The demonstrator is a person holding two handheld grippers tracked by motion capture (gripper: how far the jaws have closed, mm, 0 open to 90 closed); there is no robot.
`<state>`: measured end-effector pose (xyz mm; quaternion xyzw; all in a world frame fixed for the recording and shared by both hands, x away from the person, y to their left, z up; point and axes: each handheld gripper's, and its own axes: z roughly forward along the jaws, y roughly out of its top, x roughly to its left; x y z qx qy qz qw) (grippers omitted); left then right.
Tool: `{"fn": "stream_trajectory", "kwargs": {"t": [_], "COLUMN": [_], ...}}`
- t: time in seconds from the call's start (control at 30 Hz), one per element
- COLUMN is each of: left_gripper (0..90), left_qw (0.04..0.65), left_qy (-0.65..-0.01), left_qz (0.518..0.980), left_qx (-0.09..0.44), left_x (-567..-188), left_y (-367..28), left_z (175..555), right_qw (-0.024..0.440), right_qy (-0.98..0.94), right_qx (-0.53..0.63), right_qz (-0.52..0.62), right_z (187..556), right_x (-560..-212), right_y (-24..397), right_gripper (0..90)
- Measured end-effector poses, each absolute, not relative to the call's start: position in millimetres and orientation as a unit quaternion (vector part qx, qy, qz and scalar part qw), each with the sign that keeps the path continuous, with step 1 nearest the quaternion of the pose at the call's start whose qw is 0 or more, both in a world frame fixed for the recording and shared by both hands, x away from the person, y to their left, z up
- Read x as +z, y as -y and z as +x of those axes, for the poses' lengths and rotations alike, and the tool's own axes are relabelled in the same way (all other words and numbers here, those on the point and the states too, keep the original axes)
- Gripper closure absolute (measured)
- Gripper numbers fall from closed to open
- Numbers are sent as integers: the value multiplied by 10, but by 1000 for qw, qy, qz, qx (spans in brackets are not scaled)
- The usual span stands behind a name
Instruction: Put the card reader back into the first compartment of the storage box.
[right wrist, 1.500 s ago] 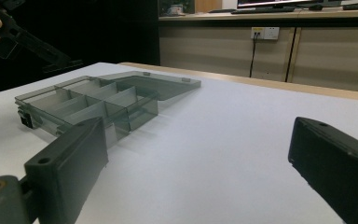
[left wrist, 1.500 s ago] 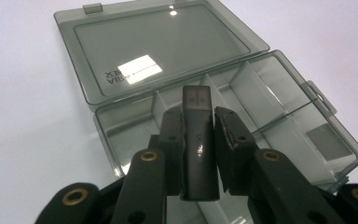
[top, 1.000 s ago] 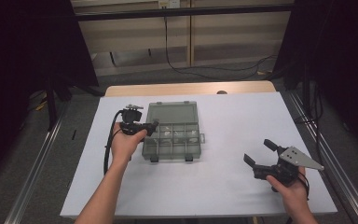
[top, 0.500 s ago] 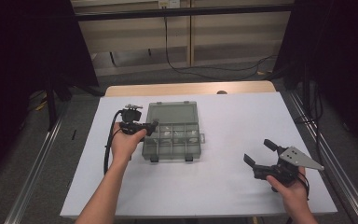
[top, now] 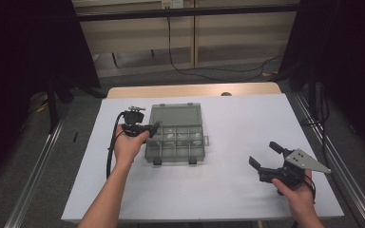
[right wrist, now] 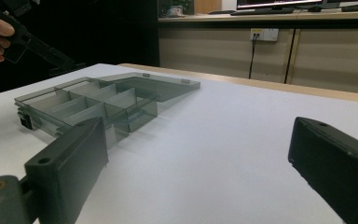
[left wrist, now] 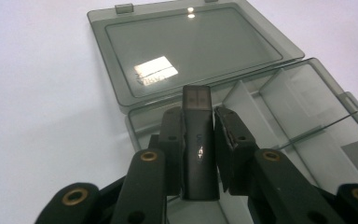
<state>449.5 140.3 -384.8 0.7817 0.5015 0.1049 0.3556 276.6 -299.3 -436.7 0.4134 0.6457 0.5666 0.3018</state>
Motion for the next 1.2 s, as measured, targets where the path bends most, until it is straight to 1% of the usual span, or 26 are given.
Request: {"fn": "stream_trajectory", "kwargs": {"t": [0.53,1.2], "left_gripper": [741,741], "left_qw": [336,329], "left_qy": [-506,-512], "left_qz": [787,785], "left_qx": [109,118], "left_x": [-3939,-4012], "left_y": [-1378,-1323], "left_z": [4505,4540], "right_qw": [301,300], "right_qy": [-645,-645], "right_qx": [567,568], "right_qz": [414,414], "right_z": [2765,2757], "right_x": [-4367,-4369], "right_y": [2992,2987], "right_gripper": [42,42]}}
